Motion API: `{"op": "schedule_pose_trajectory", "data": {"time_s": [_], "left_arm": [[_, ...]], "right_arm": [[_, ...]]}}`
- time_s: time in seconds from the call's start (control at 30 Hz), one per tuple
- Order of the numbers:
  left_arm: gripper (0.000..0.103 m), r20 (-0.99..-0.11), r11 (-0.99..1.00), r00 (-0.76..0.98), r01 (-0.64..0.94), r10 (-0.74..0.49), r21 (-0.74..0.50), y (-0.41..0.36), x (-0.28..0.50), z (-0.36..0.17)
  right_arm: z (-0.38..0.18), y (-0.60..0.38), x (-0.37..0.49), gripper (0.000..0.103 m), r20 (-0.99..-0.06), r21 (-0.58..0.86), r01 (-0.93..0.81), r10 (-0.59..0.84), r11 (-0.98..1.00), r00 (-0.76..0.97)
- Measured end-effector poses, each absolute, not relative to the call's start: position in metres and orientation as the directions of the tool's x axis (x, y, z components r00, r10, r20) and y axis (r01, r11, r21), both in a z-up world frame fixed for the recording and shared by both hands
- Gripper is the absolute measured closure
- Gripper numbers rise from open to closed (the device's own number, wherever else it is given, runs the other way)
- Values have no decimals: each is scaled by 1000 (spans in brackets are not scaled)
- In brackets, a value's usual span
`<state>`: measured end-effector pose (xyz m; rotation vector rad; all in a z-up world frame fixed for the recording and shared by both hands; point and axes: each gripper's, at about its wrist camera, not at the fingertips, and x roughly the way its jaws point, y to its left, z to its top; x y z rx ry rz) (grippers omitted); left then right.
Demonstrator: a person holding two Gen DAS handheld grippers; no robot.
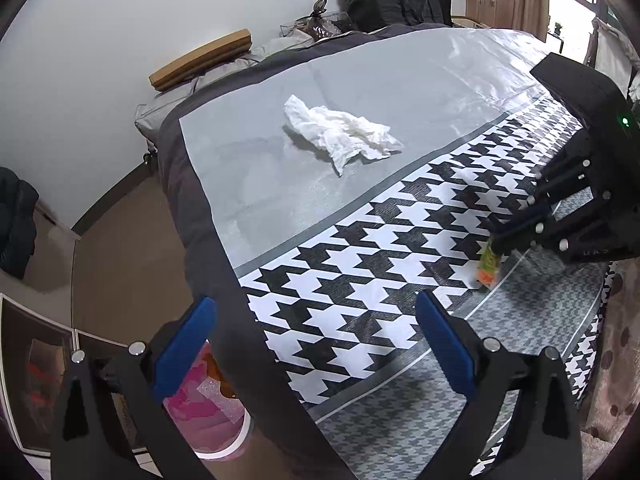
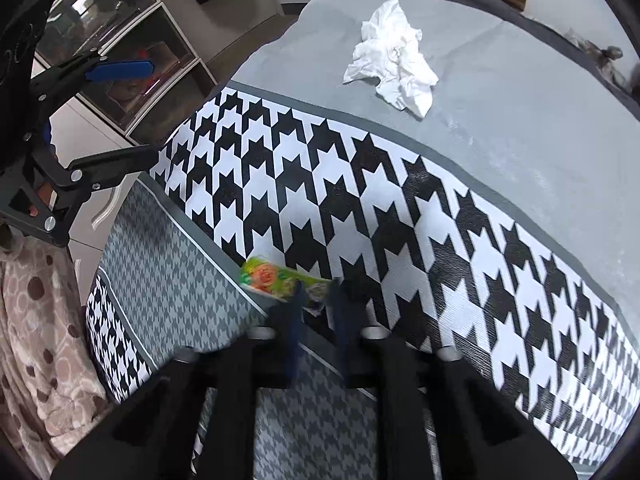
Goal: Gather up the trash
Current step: 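Move both tools over the bed toward the white tissue and snack wrapper, then grasp the white tissue with the left gripper while the right gripper grasps the snack wrapper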
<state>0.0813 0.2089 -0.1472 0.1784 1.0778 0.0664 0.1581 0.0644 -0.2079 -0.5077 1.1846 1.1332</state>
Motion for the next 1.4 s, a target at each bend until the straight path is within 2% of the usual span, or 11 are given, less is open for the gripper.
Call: {"op": "schedule_pose_trajectory", "data": {"time_s": [0.5,0.8,0.93,0.97,1.0,1.1,1.17,1.27,1.4], "left_arm": [[5,-872,998,486,0,61,70,207,154,-148],[5,-868,996,489,-3,82,92,187,226,-166],[7,-853,989,505,-2,129,149,177,241,-174],[19,-851,988,508,6,132,157,175,244,-178],[39,-857,987,496,8,136,161,175,247,-181],[67,-887,988,443,12,132,153,176,254,-194],[79,-885,986,442,13,144,167,174,252,-196],[85,-882,986,450,14,144,168,173,246,-193],[86,-874,989,469,14,125,149,174,232,-178]], "right_arm": [[-188,32,181,103,-816,294,-809,575,509,65],[-179,19,191,103,-777,326,-796,624,510,82],[-177,16,195,103,-767,348,-780,636,519,81],[-177,15,197,103,-761,360,-773,643,521,79],[-176,11,197,103,-760,365,-770,645,523,77],[-177,9,200,103,-757,374,-762,649,528,79],[-177,10,201,103,-757,366,-762,647,534,89],[-178,11,203,103,-758,366,-756,645,543,96],[-177,10,207,103,-763,356,-751,637,556,111]]}}
